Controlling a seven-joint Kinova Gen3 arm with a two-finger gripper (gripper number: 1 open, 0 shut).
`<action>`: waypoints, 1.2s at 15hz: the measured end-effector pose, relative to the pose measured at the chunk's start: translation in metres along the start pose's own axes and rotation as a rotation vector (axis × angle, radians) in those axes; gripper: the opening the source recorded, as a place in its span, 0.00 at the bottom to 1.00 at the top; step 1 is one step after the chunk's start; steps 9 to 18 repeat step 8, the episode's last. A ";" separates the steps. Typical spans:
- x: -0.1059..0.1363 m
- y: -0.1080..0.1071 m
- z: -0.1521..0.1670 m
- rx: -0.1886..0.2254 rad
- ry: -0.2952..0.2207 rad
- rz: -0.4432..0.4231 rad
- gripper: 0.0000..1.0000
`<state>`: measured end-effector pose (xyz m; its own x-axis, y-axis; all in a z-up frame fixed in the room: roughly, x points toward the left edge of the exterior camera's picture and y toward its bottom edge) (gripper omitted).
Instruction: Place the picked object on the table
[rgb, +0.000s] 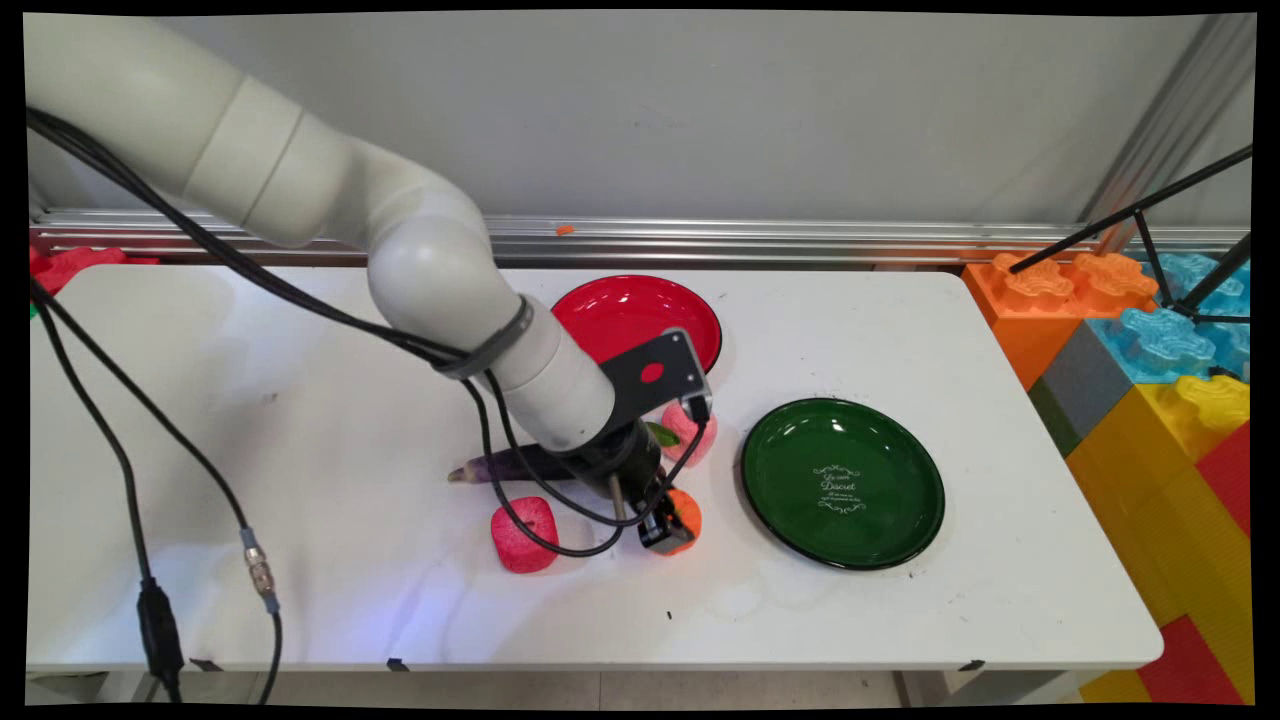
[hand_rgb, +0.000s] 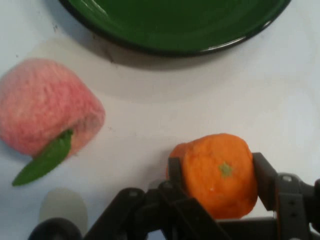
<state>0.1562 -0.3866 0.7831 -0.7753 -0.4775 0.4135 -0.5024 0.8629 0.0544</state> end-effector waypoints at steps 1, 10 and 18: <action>-0.002 -0.001 0.003 0.002 -0.002 0.002 0.00; -0.007 -0.004 0.007 0.008 0.004 0.019 1.00; -0.007 -0.004 0.007 0.008 0.004 0.019 1.00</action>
